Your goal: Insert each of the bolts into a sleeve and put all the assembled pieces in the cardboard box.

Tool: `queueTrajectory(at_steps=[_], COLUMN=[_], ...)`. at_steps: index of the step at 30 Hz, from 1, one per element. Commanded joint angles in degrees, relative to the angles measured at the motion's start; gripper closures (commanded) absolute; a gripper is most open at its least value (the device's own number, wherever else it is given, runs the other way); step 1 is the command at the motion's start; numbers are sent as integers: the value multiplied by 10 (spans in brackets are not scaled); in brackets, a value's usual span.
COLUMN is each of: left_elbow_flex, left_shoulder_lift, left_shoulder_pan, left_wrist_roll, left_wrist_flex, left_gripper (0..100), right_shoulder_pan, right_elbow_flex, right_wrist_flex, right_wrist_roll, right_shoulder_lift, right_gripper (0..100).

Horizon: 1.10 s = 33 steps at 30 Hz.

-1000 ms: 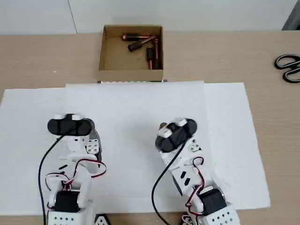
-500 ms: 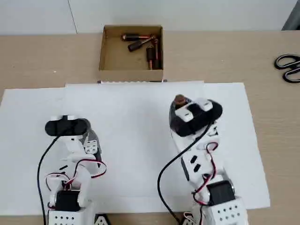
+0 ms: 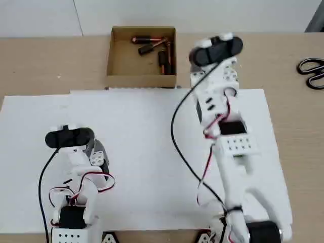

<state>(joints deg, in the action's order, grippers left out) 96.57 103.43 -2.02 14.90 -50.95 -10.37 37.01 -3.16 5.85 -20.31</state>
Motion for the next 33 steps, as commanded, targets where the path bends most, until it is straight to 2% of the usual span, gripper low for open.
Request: queueTrajectory(at_steps=[1, 8, 17, 26, 33], left_elbow_flex=[-3, -3, -3, -3, -3], left_shoulder_lift=[7, 7, 7, 7, 7], left_shoulder_pan=[-4, -4, -4, -4, -4], left_wrist_roll=[2, 2, 2, 2, 2], left_wrist_flex=[-2, -2, -2, -2, -2], left_gripper=[994, 994, 994, 994, 994], right_shoulder_pan=[3, 5, 5, 3, -15], right_elbow_flex=[-130, -298, -448, -568, -610], right_wrist_flex=[20, 20, 20, 20, 20], right_wrist_roll=[5, 7, 8, 8, 7], right_shoulder_lift=[97, 302, 474, 589, 609], right_gripper=[995, 995, 994, 991, 991])
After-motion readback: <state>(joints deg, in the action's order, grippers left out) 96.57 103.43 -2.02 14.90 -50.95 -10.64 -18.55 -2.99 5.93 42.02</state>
